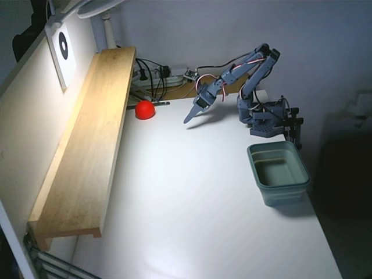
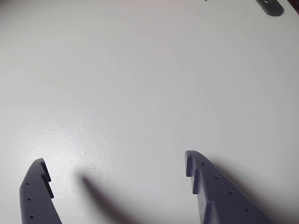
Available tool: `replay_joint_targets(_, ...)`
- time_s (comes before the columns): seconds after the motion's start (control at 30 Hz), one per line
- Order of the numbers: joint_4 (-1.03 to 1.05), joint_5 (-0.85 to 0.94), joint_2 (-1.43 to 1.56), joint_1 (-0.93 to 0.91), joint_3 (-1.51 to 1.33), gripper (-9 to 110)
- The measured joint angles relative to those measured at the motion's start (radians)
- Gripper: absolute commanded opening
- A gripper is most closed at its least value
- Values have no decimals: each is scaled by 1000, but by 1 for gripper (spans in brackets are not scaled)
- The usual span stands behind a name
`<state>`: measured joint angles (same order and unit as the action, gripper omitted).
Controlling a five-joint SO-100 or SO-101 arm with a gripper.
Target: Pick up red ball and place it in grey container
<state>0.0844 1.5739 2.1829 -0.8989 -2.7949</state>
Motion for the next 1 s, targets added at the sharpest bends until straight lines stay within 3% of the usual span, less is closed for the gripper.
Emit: replay_joint_targets(1.0, 0, 0, 0, 40, 0, 38)
